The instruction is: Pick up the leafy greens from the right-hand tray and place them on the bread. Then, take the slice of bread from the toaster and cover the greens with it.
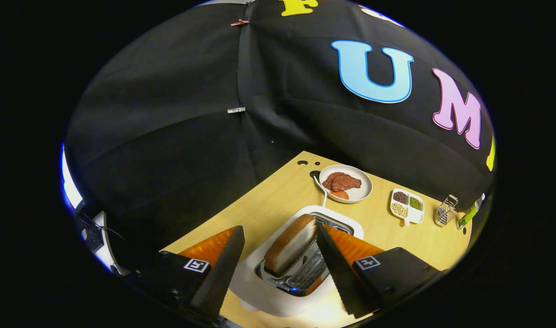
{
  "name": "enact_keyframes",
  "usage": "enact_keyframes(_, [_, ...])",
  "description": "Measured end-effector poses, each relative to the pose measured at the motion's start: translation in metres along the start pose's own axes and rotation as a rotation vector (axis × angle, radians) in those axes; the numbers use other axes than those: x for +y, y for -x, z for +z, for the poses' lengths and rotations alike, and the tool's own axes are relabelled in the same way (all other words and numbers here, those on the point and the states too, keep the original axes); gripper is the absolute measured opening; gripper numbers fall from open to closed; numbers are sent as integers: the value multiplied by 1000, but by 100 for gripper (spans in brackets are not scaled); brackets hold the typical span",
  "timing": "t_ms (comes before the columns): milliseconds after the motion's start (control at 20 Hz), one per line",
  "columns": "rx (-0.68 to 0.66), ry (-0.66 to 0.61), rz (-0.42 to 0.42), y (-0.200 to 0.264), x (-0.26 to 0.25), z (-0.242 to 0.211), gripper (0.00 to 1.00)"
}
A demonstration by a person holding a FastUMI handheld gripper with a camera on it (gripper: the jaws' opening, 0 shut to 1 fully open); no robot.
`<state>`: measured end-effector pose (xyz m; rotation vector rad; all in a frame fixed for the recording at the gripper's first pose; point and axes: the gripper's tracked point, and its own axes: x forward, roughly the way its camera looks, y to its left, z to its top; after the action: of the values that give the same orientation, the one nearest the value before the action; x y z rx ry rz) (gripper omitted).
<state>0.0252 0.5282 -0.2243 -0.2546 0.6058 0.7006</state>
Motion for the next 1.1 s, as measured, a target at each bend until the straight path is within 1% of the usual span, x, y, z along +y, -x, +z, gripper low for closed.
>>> enact_keyframes(100, [13, 17, -22, -9, 0, -8, 100])
enact_keyframes(200, [35, 29, -27, -16, 1, -17, 99])
enact_keyframes(300, [43, 39, -41, -21, 1, -22, 98])
enact_keyframes(400, [36, 52, -71, -23, -7, -21, 74])
enact_keyframes(450, [35, 46, -72, -25, -6, -21, 63])
enact_keyframes(600, [47, 27, -73, -27, -9, -22, 58])
enact_keyframes(650, [49, 22, -74, -25, -10, -21, 52])
enact_keyframes(700, [57, 18, -74, -25, -10, -23, 50])
enact_keyframes(750, [63, 15, -77, -24, -11, -25, 39])
enact_keyframes(800, [72, 18, -75, -24, -11, -25, 37])
enact_keyframes(950, [94, 16, -80, -20, -13, -30, 27])
enact_keyframes(1000, [98, -3, -73, -16, -14, -29, 22])
enact_keyframes(1050, [105, -22, -42, -19, -10, -31, 18])
enact_keyframes(1100, [111, -30, -30, -17, -12, -29, 18])
